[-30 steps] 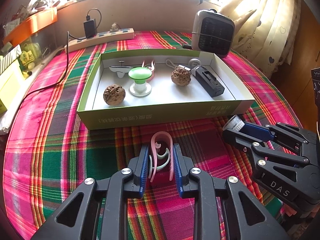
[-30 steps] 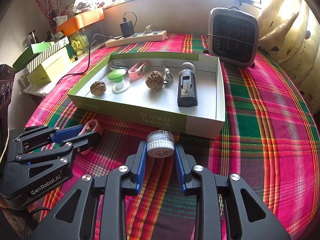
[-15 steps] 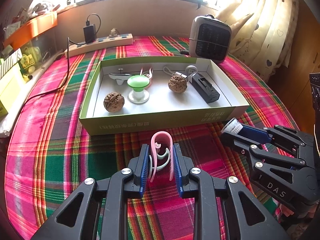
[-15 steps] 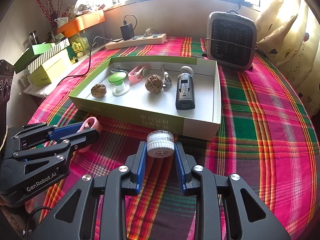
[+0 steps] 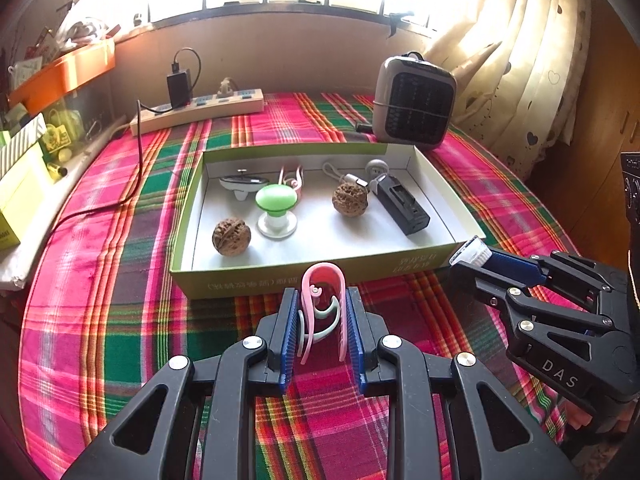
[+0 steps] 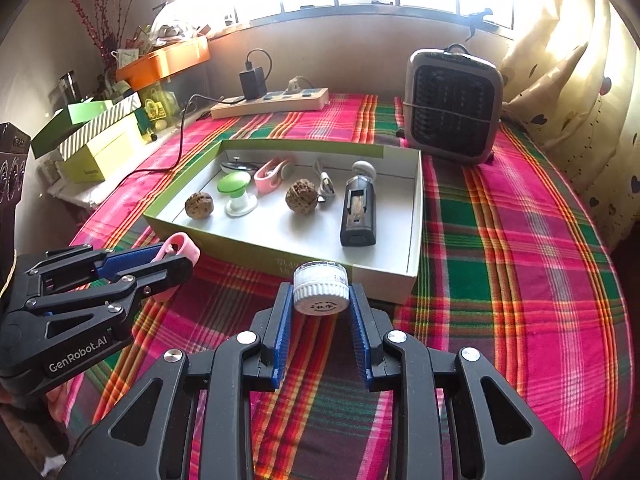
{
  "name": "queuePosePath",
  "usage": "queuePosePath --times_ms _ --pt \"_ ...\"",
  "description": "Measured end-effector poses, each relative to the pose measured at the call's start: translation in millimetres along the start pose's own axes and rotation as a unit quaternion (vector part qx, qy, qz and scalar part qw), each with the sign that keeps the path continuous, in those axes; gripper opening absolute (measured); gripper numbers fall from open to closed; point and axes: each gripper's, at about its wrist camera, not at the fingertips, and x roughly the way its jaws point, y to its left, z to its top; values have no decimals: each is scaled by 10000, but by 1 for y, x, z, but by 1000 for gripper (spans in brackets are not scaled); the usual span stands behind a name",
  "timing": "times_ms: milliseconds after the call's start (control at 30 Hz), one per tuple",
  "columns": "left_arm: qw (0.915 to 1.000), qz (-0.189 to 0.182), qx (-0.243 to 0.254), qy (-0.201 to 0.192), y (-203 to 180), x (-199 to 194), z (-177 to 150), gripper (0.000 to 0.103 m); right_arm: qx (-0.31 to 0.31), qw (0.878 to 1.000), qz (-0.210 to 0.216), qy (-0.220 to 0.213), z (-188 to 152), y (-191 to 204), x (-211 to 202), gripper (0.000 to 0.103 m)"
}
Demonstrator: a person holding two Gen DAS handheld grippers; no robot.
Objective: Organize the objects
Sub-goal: 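Carry the pink clip in the left gripper over the box while the right carries the white cylinder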
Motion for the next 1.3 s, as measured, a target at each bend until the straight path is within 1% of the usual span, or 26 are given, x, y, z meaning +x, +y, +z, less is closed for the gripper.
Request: queuePosePath --times_ms 300,467,667,933,1300 --pt "9999 -54 32 -126 1 -1 17 21 -64 9998 -45 -195 17 -2 -6 29" --pt "9998 -80 20 -207 2 0 25 21 -97 9997 -55 -216 27 -2 -1 29" --pt "9998 -82 -16 -191 6 8 33 21 -200 9994 -85 -269 43 -4 9 29" --pt "9999 -50 -24 -108 12 22 39 21 -305 9994 -115 -67 57 -7 33 29" --pt "10000 19 -50 37 17 40 41 21 -343 9990 90 276 56 -10 56 29"
